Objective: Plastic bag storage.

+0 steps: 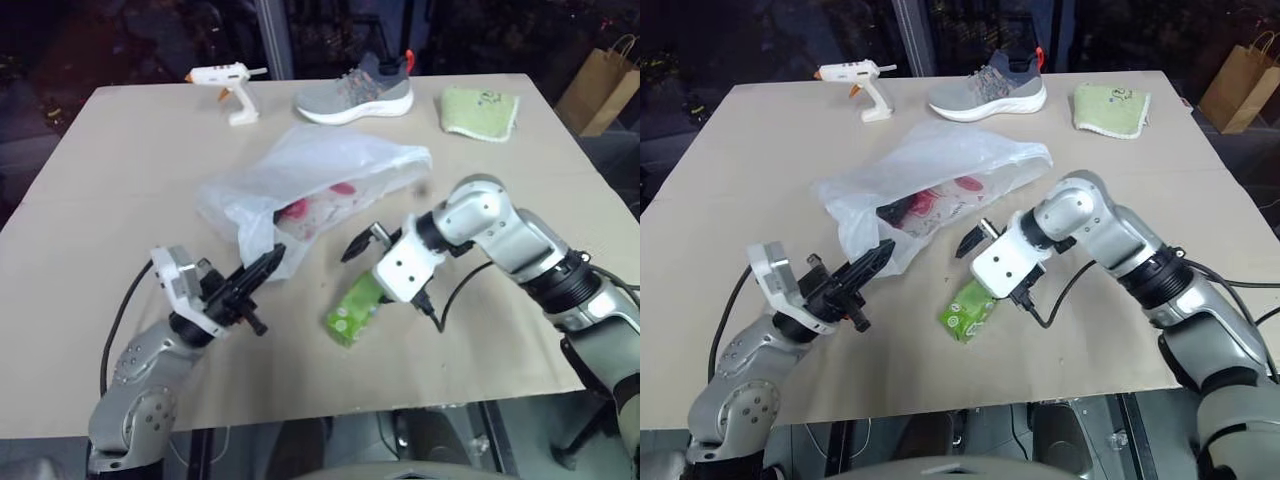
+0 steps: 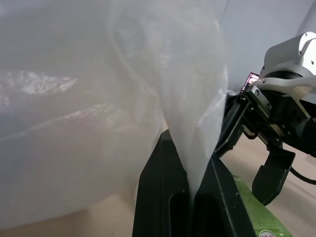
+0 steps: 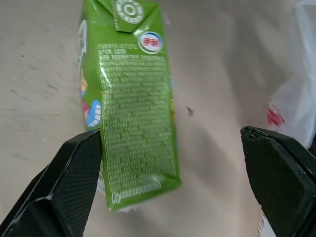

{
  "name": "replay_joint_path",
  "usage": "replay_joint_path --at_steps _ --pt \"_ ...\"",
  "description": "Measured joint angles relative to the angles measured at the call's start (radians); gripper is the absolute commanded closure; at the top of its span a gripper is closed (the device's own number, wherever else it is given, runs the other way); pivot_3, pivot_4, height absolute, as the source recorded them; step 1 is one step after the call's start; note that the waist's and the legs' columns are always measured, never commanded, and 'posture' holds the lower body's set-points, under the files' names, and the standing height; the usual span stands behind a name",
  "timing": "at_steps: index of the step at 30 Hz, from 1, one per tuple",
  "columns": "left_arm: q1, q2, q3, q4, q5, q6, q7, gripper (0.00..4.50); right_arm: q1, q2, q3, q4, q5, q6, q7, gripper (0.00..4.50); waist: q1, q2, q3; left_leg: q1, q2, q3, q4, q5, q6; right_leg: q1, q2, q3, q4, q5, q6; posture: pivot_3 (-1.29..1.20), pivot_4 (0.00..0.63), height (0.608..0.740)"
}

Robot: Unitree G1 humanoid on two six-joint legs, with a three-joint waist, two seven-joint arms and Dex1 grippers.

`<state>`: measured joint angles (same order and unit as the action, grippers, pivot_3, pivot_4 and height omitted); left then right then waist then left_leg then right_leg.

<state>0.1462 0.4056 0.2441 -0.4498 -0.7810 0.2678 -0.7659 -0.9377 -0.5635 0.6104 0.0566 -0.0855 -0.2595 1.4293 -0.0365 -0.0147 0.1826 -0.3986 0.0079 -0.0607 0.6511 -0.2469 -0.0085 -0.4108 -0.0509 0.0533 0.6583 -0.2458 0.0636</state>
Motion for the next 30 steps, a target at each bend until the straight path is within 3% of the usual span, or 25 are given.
replay_joint_path --at_steps 7,10,12,15,22,27,30 --pt "0.008 -0.006 -0.012 -0.003 0.014 -0.013 0.005 4.50 0.018 0.020 0.035 0.027 -0.054 -0.076 0.007 0.08 -0.002 0.000 0.000 0.001 0.001 -0.001 0.000 0.000 0.000 0.000 0.001 0.000 0.002 0.000 0.000 0.00 0.150 0.740" --pt "0.003 -0.006 -0.012 -0.003 0.015 -0.015 0.005 4.50 0.040 0.028 0.046 0.042 -0.068 -0.081 0.005 0.88 -0.002 0.000 0.000 0.001 0.000 0.000 0.000 0.000 0.000 0.000 0.001 0.000 0.002 0.000 0.000 0.00 0.150 0.740" --pt "-0.003 -0.006 -0.013 -0.003 0.015 -0.015 0.005 4.50 0.036 0.033 0.044 0.046 -0.076 -0.085 -0.002 1.92 -0.002 0.000 0.000 0.001 0.000 0.000 0.000 0.000 0.000 0.000 0.001 0.000 0.002 0.000 0.000 0.00 0.150 0.740" --pt "-0.011 -0.004 -0.013 -0.003 0.014 -0.015 0.005 4.50 0.027 0.038 0.043 0.055 -0.088 -0.090 0.002 3.10 -0.002 -0.001 -0.001 0.002 0.000 -0.001 0.000 0.000 0.000 0.001 0.001 0.000 0.002 0.000 0.000 0.00 0.150 0.740" --pt "-0.025 0.000 -0.014 0.003 0.014 -0.014 0.001 4.50 0.054 0.025 0.013 0.025 -0.044 0.043 0.014 3.10 -0.002 -0.001 -0.001 0.003 0.000 -0.001 0.001 0.000 -0.001 0.001 0.001 -0.001 0.003 0.000 0.000 0.00 0.150 0.740" --pt "-0.033 0.001 -0.022 0.017 0.018 -0.014 -0.008 4.50 0.137 -0.014 -0.159 -0.107 0.190 0.484 0.000 3.10 0.006 -0.001 0.000 0.000 -0.001 -0.003 0.001 0.000 -0.001 0.001 0.000 -0.001 0.002 0.000 -0.001 0.00 0.150 0.740" --pt "-0.046 0.001 -0.029 0.025 0.024 -0.015 -0.016 4.50 0.159 -0.070 -0.297 -0.172 0.267 0.738 -0.082 3.10 0.009 -0.001 0.000 0.000 -0.001 -0.003 0.001 0.000 -0.001 0.001 -0.001 -0.002 0.002 0.000 -0.001 0.00 0.150 0.740"
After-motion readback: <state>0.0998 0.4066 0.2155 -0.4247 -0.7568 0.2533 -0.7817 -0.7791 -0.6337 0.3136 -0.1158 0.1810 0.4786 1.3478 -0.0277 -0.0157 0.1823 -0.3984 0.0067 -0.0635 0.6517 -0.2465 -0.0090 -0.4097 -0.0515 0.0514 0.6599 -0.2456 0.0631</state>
